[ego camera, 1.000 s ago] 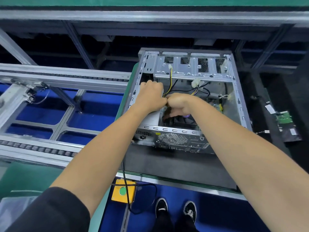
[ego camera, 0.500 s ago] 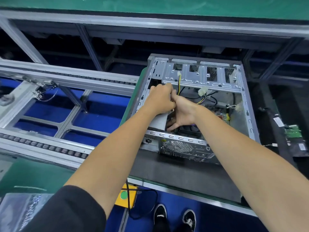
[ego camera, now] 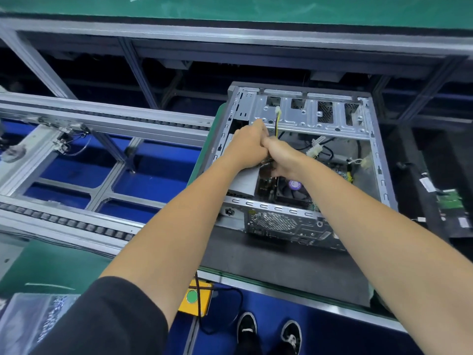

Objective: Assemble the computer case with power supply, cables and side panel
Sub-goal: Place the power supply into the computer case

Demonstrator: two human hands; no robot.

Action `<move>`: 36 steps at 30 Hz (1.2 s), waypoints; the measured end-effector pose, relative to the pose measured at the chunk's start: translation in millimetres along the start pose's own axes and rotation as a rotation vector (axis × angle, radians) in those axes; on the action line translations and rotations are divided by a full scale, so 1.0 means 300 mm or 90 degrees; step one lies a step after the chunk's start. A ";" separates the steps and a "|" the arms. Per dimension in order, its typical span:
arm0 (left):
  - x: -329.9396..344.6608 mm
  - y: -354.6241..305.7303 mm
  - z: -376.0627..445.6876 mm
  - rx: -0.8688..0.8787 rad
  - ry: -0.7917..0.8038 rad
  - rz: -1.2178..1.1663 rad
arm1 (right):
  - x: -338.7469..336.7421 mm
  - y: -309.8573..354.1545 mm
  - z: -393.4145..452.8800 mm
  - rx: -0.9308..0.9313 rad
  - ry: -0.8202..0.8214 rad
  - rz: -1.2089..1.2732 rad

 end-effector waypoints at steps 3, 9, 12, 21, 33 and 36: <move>-0.040 0.033 0.008 -0.027 -0.016 -0.115 | -0.021 0.072 -0.039 -0.095 -0.052 -0.145; -0.078 0.078 0.041 -0.101 -0.062 -0.215 | 0.047 0.107 -0.114 -0.221 -0.025 -0.533; -0.083 0.099 0.044 -0.107 -0.070 -0.185 | 0.079 0.081 -0.106 -0.206 -0.082 -0.700; -0.090 0.074 0.033 -0.072 -0.055 -0.118 | 0.136 0.079 -0.105 -0.210 -0.149 -0.863; -0.101 0.050 0.045 -0.067 -0.085 -0.163 | 0.147 0.138 -0.136 -0.298 -0.169 -0.779; -0.110 0.045 0.038 -0.072 -0.102 -0.202 | 0.138 0.151 -0.132 -0.289 -0.173 -0.779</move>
Point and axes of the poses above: each hand's wrist, its own z-axis towards the middle knuckle, its own x-axis out of the palm, y = z × x, the point moved 10 cm from there along z, towards the middle knuckle, and after that the axes turned 14 degrees about x, right-handed, at the moved point
